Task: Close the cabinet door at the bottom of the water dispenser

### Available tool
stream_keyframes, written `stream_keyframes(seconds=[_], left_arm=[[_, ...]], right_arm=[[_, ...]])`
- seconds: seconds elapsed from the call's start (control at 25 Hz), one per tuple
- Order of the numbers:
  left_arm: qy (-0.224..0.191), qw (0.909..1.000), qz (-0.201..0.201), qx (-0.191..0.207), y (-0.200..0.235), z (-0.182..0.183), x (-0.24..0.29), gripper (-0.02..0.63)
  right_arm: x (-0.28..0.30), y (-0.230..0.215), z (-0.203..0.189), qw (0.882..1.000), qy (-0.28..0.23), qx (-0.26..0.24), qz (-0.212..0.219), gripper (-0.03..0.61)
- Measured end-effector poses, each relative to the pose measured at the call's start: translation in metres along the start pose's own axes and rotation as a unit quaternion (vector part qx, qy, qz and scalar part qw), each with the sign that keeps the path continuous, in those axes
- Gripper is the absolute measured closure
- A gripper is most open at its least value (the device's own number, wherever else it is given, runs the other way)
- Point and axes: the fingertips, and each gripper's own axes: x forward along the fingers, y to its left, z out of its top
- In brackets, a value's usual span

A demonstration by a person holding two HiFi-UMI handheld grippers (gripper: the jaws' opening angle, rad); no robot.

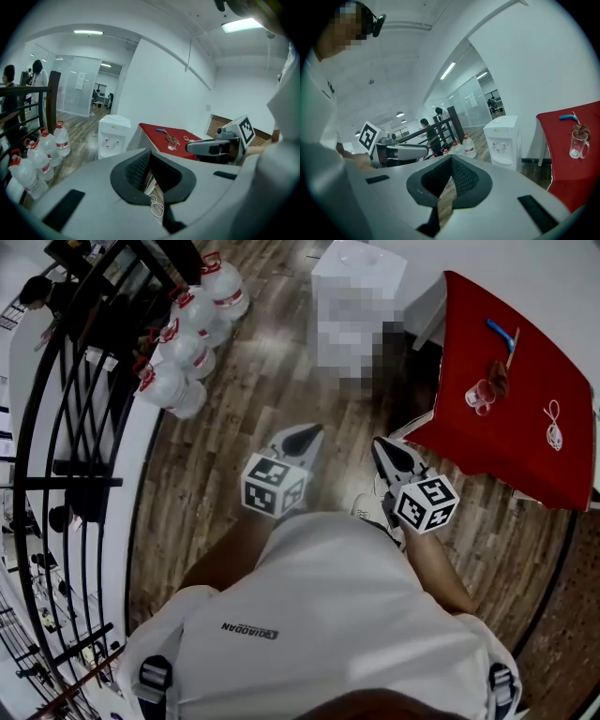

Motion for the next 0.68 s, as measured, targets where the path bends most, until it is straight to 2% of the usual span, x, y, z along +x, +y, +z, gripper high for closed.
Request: stream_keyframes(seconds=[0.68], left_arm=[[-0.001,1.0000,0.002,0.007,-0.0035,-0.0034,-0.0030,0.617]], right_arm=[[-0.0045,0.0035,0.0001,1.000,0.000,-0.008,0.001,0.557]])
